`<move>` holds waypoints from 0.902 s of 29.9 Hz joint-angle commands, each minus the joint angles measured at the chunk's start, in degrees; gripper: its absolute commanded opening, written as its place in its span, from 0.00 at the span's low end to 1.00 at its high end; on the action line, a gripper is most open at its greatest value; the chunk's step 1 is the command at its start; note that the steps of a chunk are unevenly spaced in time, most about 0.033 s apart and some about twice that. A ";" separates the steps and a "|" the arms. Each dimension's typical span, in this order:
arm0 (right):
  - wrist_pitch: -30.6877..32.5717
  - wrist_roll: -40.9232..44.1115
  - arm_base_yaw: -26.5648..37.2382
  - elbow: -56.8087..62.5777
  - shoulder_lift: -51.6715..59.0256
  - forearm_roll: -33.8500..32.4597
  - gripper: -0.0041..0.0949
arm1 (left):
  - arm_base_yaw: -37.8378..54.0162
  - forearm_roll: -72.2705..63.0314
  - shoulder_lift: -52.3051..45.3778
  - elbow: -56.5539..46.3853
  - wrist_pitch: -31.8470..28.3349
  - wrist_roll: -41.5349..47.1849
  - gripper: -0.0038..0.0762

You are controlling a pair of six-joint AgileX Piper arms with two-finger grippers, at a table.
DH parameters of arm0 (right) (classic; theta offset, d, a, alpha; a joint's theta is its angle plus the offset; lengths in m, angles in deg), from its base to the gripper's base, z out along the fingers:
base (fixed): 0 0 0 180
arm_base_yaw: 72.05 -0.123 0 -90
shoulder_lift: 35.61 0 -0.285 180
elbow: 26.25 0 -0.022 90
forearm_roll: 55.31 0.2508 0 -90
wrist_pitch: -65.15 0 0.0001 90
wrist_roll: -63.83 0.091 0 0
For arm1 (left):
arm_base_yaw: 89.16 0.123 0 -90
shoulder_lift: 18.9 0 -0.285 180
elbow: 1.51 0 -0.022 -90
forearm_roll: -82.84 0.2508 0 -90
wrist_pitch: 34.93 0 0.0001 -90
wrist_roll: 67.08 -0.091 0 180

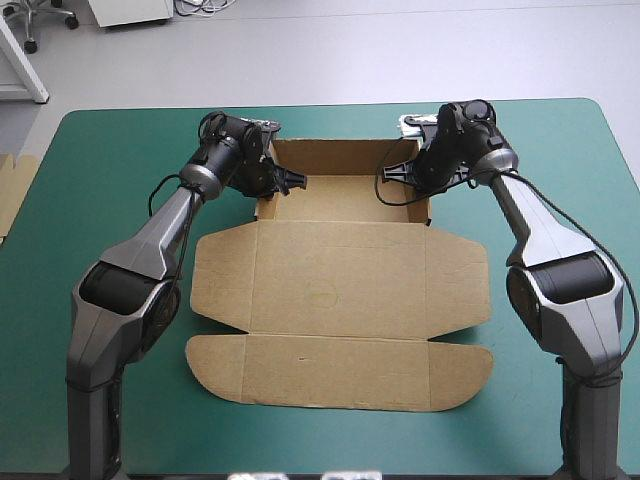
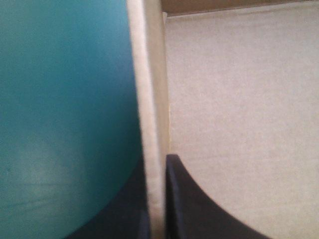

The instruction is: Fold the box

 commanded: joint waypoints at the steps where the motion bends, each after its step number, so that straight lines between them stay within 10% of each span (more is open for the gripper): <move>1: -2.36 -2.42 0.31 -1.02 1.45 -0.62 0.04 | 0.65 3.00 -1.41 -1.67 -5.28 0.00 0.04; 15: -1.95 -2.76 0.31 -1.02 2.97 -0.51 0.16 | 0.65 2.90 -3.26 -1.88 -4.28 0.01 0.07; 24: -2.33 -1.75 0.31 -1.02 7.41 -0.86 0.60 | 0.65 3.06 -8.74 -1.88 -4.41 -0.25 0.76; 27: -2.33 -1.34 0.31 -1.02 9.88 -1.29 0.60 | 0.65 3.29 -11.85 -1.88 -4.83 -1.02 0.82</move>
